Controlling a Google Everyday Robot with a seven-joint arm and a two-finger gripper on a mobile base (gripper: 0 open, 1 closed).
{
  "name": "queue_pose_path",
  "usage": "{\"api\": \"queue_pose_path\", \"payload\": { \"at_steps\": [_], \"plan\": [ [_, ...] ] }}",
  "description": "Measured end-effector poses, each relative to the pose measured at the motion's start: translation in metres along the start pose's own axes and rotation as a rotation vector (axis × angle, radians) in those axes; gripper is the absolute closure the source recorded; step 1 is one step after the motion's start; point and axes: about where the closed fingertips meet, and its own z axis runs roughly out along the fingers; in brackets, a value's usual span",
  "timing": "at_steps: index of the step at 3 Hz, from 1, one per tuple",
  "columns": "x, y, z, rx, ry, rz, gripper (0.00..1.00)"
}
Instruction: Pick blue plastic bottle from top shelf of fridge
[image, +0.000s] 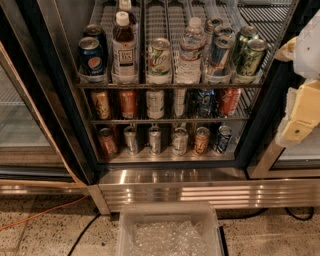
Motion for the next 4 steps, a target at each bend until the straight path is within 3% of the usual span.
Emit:
{"api": "queue_pose_path", "payload": {
  "at_steps": [1, 2, 3, 4],
  "plan": [
    [0.0, 0.0, 0.0, 0.0, 0.0, 0.0, 0.0],
    [-0.02, -0.001, 0.017, 0.012, -0.051, 0.005, 0.0],
    [-0.059, -0.005, 0.038, 0.015, -0.098, -0.04, 0.0],
    [-0.059, -0.005, 0.038, 0.015, -0.098, -0.04, 0.0]
  ]
}}
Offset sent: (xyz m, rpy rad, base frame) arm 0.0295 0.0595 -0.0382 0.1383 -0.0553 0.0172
